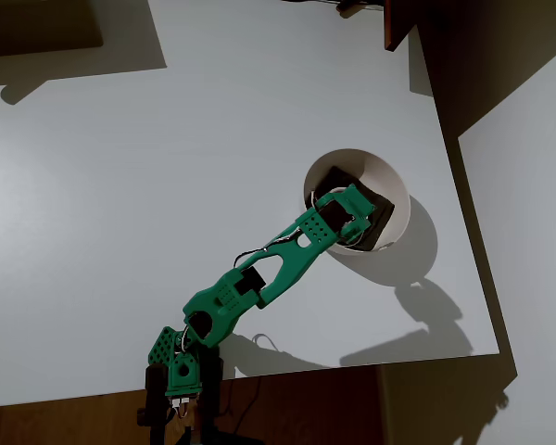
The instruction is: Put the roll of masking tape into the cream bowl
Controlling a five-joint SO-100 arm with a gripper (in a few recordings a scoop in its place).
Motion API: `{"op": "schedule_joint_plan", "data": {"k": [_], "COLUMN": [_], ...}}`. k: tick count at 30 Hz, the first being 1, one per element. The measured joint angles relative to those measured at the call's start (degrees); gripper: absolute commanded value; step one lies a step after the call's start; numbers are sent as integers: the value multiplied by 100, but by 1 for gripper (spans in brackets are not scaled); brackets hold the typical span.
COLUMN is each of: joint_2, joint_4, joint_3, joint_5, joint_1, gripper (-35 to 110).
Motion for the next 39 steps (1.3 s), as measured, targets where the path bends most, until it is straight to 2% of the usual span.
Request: {"op": "schedule_joint_plan", "data": {"k": [12, 19, 27, 32, 39], "joint_2": [1995, 3850, 6073, 7277, 8780], "joint_4": [1582, 2619, 2804, 2654, 1872], "joint_3": [0, 308, 1433, 3076, 5695], "joint_5": [-79, -237, -185, -237, -334], "joint_1": [-1178, -2953, -5080, -5520, -5599], "gripper": [-8, -8, -8, -8, -8]}}
